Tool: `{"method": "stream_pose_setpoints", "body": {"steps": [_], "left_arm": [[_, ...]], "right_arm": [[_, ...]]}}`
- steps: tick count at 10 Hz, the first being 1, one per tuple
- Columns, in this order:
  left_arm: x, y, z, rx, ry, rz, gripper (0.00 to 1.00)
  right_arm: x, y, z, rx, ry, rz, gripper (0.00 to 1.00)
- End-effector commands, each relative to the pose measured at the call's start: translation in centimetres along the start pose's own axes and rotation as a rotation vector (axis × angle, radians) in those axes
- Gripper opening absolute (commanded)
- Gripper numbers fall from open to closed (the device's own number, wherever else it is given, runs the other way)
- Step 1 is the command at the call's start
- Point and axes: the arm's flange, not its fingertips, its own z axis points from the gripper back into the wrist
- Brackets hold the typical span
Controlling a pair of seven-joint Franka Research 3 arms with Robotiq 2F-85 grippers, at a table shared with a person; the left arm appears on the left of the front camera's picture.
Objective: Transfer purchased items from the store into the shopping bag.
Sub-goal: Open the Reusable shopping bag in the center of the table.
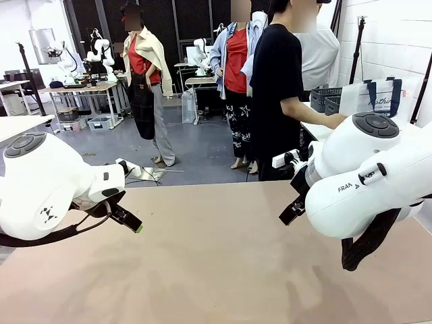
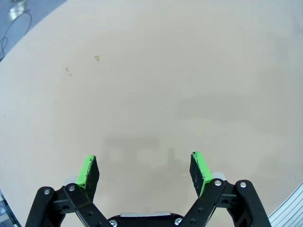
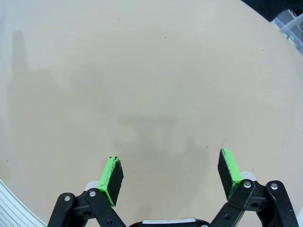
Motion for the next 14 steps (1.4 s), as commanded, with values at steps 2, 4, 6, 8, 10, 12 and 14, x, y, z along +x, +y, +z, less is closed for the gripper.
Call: {"method": "stream_pose_setpoints", "body": {"steps": [2,4,6,8,10,12,14], "left_arm": [[-0.04,0.13,0.00,0.000,0.000,0.003,1.00],[-0.04,0.13,0.00,0.000,0.000,0.003,1.00],[-0.04,0.13,0.00,0.000,0.000,0.003,1.00],[-0.04,0.13,0.00,0.000,0.000,0.003,1.00],[-0.04,0.13,0.00,0.000,0.000,0.003,1.00],[-0.04,0.13,0.00,0.000,0.000,0.003,1.00],[-0.04,0.13,0.00,0.000,0.000,0.003,1.00]], "right_arm": [[0.00,-0.01,0.00,0.000,0.000,0.000,1.00],[0.00,-0.01,0.00,0.000,0.000,0.000,1.00],[0.00,-0.01,0.00,0.000,0.000,0.000,1.00],[0.00,-0.01,0.00,0.000,0.000,0.000,1.00],[0.00,-0.01,0.00,0.000,0.000,0.000,1.00],[0.00,-0.01,0.00,0.000,0.000,0.000,1.00],[0.00,-0.01,0.00,0.000,0.000,0.000,1.00]]}}
